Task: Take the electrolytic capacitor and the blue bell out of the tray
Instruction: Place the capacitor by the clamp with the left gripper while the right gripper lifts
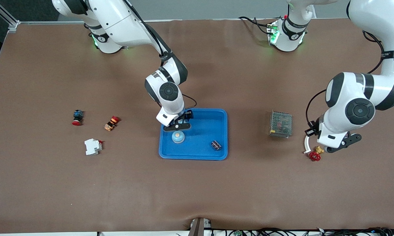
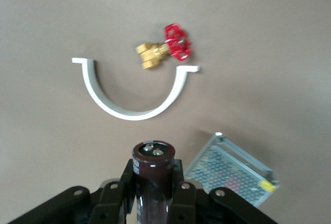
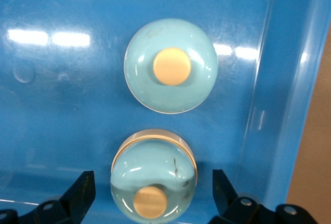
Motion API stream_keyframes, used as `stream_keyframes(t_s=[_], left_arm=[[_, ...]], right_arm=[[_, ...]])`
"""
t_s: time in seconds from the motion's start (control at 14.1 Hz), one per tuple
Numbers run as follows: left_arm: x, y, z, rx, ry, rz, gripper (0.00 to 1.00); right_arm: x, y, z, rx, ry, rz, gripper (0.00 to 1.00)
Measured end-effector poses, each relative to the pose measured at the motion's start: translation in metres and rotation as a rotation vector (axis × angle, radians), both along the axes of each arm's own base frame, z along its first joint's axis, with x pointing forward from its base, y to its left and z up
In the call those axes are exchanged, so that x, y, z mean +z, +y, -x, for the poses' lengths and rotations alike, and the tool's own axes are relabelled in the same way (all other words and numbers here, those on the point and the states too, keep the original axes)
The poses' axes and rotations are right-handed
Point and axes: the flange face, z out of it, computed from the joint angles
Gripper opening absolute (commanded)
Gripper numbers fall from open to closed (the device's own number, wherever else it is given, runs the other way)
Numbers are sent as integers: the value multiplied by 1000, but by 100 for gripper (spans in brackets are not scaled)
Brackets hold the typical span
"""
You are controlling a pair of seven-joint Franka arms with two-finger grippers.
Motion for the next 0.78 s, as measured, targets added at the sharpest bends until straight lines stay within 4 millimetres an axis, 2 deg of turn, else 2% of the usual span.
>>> stream_keyframes(t_s=[0.14,0.35,0.57,0.78], left_arm=[[-19,17,11,5,45,-6,0],[-52,27,35,-9,123,-40,0],[-76,49,53,11,170,-50,0],[-97,66,68,25,171,-40,0]], right_arm=[[-2,0,0,0,-4,-3,100],[-2,1,-1,0,-10,-8,100],[-2,1,-1,0,-14,-10,100],[-2,1,-1,0,-15,-11,83]])
